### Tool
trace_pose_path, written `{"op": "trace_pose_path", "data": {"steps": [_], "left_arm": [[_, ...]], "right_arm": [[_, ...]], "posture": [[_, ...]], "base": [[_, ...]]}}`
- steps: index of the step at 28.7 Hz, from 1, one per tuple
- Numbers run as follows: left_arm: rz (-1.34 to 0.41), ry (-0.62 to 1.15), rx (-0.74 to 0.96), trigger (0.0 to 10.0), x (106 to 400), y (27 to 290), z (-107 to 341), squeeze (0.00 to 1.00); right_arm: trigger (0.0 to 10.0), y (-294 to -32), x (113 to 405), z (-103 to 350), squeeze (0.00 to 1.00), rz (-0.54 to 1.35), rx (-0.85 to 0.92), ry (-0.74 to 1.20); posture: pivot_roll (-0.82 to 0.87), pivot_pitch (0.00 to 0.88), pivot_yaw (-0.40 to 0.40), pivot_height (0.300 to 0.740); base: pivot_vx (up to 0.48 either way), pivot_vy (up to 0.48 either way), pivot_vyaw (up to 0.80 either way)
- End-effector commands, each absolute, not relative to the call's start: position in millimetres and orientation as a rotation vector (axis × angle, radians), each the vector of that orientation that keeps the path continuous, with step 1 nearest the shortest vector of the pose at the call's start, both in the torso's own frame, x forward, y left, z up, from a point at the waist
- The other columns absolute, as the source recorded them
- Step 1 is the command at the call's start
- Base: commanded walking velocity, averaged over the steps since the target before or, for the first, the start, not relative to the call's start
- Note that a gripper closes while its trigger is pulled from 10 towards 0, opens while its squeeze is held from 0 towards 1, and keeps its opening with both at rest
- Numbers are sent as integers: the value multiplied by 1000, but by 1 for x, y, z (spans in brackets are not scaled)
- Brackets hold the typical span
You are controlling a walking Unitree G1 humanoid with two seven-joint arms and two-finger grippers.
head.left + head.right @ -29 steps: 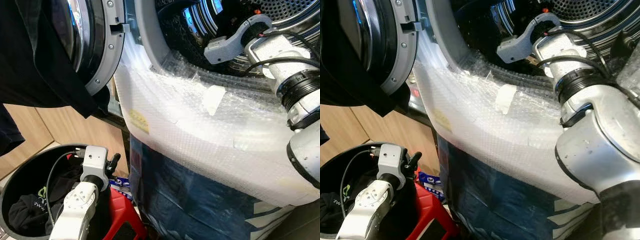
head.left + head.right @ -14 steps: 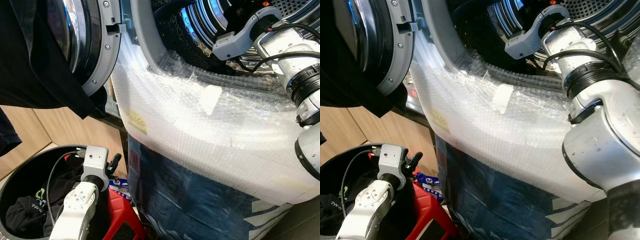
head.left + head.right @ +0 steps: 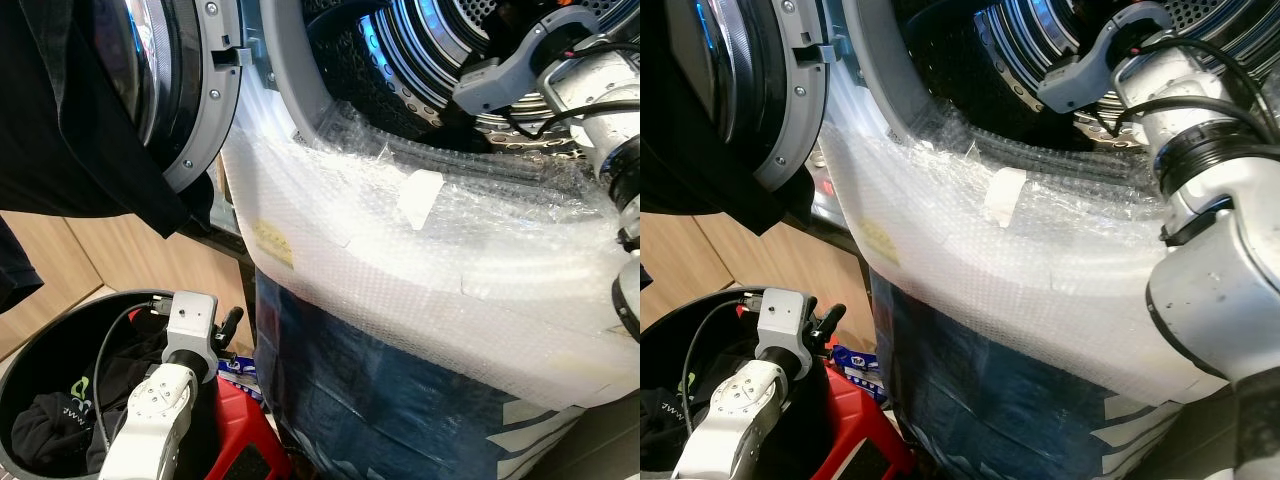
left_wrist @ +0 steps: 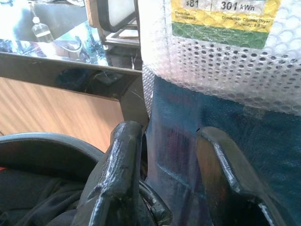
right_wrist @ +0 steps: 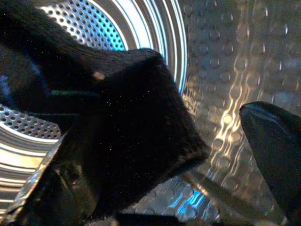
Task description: Clothes washing
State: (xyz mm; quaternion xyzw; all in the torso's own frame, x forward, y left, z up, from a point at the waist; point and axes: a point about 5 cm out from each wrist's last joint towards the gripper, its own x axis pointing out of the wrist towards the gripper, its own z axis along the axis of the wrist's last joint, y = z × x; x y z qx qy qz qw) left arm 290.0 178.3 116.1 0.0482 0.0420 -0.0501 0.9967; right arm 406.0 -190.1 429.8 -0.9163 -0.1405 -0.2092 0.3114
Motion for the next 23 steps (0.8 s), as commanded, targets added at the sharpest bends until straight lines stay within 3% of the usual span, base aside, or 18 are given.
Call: {"op": "trace_pose_path", "data": {"steps": [1, 3, 4, 5, 7, 11, 13, 15, 19, 22, 23], "left_arm": [[-104, 83, 95, 10000, 288, 180, 116, 0], [-106, 84, 96, 10000, 289, 179, 116, 0], [-107, 83, 94, 10000, 289, 179, 116, 0], [-108, 82, 94, 10000, 289, 178, 116, 0], [-109, 81, 92, 10000, 290, 177, 116, 0], [-107, 78, 88, 10000, 290, 177, 117, 0], [-108, 78, 88, 10000, 290, 177, 117, 0], [-109, 78, 88, 10000, 290, 177, 117, 0], [-104, 72, 89, 10000, 291, 178, 118, 0], [-103, 71, 90, 10000, 291, 178, 119, 0], [-104, 72, 91, 10000, 291, 178, 119, 0]], "right_arm": [[10000, -188, 398, 454, 1000, -633, -2340, -419], [10000, -182, 398, 455, 816, -611, -2338, -468], [10000, -178, 399, 454, 361, -568, -2310, -493], [10000, -173, 398, 454, 0, -583, -2353, -539], [10000, -165, 396, 458, 0, -617, -2387, -635], [10000, -163, 386, 475, 0, -776, -2283, -753], [10000, -155, 399, 450, 0, -591, -2390, -695], [10000, -155, 401, 444, 0, -554, -2409, -674], [10000, -170, 395, 457, 0, -698, -2301, -647], [10000, -165, 398, 452, 0, -614, -2310, -669], [10000, -162, 402, 443, 0, -555, -2385, -639]], "posture": [[149, 41, 18, 740], [144, 40, 18, 740], [144, 40, 19, 740], [144, 40, 20, 740], [145, 38, 18, 740], [144, 40, 17, 740], [144, 35, 12, 740], [145, 35, 12, 740], [155, 36, 13, 740], [149, 37, 15, 740], [147, 38, 12, 740]], "base": [[0, 0, 0], [0, 0, 0], [0, 0, 0], [0, 0, 0], [0, 0, 0], [0, 0, 0], [0, 0, 0], [0, 0, 0], [0, 0, 0], [0, 0, 0], [0, 0, 0]]}}
